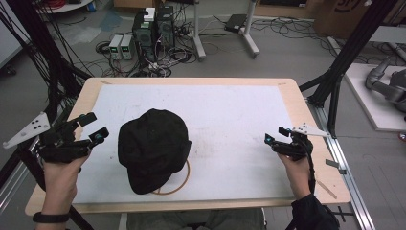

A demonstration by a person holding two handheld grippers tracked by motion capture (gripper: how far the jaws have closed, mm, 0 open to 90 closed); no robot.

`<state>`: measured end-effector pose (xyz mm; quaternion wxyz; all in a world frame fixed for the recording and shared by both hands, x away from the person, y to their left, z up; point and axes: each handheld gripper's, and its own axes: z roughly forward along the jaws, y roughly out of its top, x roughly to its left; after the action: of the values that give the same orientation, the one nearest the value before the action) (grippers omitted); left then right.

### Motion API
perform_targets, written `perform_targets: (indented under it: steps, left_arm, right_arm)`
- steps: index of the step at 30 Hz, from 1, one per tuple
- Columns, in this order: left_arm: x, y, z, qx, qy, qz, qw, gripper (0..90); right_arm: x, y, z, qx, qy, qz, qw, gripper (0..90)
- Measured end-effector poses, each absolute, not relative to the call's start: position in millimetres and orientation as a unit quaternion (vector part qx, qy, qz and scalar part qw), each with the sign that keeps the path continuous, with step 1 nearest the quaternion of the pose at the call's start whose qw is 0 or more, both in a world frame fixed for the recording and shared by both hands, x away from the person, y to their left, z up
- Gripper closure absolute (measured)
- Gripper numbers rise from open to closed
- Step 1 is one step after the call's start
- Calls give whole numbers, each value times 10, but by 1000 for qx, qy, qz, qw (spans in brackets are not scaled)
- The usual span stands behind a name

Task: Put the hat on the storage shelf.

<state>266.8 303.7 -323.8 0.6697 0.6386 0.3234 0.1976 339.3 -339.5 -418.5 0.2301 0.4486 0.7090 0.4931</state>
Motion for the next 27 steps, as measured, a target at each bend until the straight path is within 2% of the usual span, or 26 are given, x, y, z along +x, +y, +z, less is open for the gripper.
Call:
perform_targets:
  steps: [11,27]
  left_arm:
    - [3110,3142,-3633,666,344,214,627,194]
    - [3286,3065,-3905,688,355,225,592,194]
  right_arm:
    - [3394,-3420,-4192,446,710,493,232,281]
    - [3359,-3492,-4202,451,706,493,234,281]
